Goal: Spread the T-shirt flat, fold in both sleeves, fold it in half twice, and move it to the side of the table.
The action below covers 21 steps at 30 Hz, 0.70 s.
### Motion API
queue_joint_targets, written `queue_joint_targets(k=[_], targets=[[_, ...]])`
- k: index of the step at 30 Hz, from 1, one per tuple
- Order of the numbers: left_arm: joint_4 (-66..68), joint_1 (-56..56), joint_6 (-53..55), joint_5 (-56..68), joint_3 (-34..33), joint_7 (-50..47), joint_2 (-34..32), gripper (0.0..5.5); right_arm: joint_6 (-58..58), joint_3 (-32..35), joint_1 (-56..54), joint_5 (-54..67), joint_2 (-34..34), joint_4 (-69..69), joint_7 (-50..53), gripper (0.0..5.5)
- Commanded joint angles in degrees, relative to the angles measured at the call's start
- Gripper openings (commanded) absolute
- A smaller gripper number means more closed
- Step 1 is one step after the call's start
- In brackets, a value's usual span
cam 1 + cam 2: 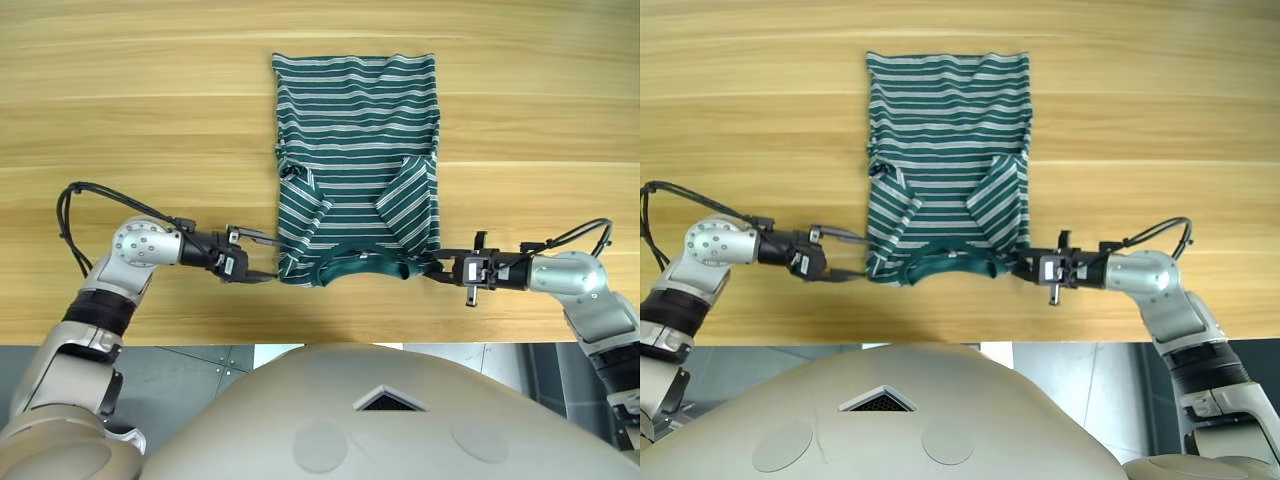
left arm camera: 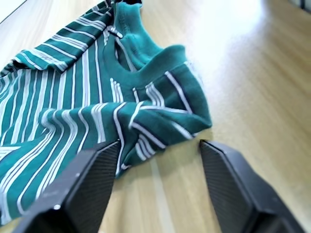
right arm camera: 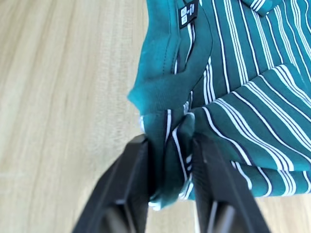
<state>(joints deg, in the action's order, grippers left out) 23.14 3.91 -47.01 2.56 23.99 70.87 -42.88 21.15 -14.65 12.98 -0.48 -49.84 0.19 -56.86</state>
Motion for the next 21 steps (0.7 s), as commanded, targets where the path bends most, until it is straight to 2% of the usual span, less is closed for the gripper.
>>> queue_joint_targets(k=[1, 4, 15, 21], targets=[[-0.22, -0.67, 1.49, -0.93, 2.20, 2.08, -0.50, 2.37, -1.55, -0.92, -0.55, -1.65, 0.52, 0.38, -0.06, 0.51], [-1.27, -0.94, 2.36, -0.85, 3.27, 3.23, -0.87, 1.82, -1.88, -1.07, -0.50, -1.55, 0.61, -0.32, 0.01, 0.07], [-1.37, 0.70, 4.75, -1.64, 2.94, 0.96, 1.33, 0.11, -2.31, -1.10, -0.55, -1.71, 1.07, -1.24, -0.28, 0.05], [-2.51, 0.74, 5.02, 0.36, 2.08, 0.81, 1.50, 0.00, -2.11, -0.95, -0.97, -1.41, 1.08, -1.03, -0.57, 0.05]])
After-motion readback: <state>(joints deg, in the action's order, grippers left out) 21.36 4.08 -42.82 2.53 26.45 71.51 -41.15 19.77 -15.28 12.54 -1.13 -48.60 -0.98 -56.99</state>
